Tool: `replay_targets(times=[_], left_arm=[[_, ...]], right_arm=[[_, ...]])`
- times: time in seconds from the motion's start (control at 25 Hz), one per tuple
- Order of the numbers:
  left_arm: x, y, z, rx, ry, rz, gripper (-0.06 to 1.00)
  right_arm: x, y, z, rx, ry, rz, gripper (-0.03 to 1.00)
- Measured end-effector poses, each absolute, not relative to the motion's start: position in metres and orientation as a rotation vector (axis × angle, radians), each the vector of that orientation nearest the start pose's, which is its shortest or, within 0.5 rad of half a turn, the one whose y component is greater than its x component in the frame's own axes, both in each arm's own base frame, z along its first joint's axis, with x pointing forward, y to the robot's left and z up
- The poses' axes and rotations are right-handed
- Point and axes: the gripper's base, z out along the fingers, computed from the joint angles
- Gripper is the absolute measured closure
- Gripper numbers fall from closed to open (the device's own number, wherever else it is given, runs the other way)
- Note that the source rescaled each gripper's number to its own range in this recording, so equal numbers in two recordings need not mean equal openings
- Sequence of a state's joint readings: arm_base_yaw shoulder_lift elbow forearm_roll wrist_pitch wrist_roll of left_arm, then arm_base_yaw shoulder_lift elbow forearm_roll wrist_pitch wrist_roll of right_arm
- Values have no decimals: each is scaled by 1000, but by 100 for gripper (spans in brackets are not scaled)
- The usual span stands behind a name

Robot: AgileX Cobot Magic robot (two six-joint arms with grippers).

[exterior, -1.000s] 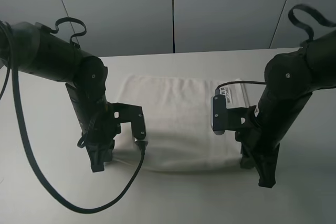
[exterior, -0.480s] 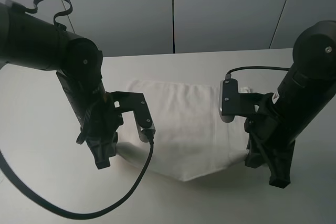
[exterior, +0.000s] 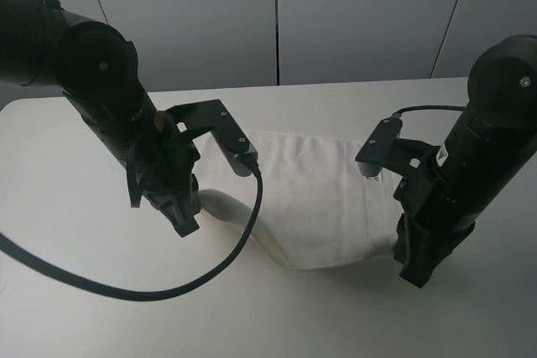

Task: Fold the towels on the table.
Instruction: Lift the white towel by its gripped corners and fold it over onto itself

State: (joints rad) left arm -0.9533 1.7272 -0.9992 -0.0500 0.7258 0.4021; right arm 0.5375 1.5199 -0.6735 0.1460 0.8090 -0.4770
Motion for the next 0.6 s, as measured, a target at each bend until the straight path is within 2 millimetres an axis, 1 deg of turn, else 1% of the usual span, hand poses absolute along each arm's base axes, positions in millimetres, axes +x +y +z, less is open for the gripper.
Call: replay_targets(times=[0.12, 0.28, 0.48, 0.6], left_arm=[[182, -259, 176, 1723, 2370, -133, 94], [186, -256, 183, 1558, 2427, -114, 94], [200, -243, 195, 1321, 2519, -143, 94], [207, -235, 205, 1203, 2528, -171, 94]], right_arm=[[191, 122, 164, -1257, 2860, 123, 97], [204, 128, 178, -1124, 2850, 120, 97], [217, 135, 193, -987, 2833, 127, 97], [223, 135, 198, -918, 2828, 91, 97]])
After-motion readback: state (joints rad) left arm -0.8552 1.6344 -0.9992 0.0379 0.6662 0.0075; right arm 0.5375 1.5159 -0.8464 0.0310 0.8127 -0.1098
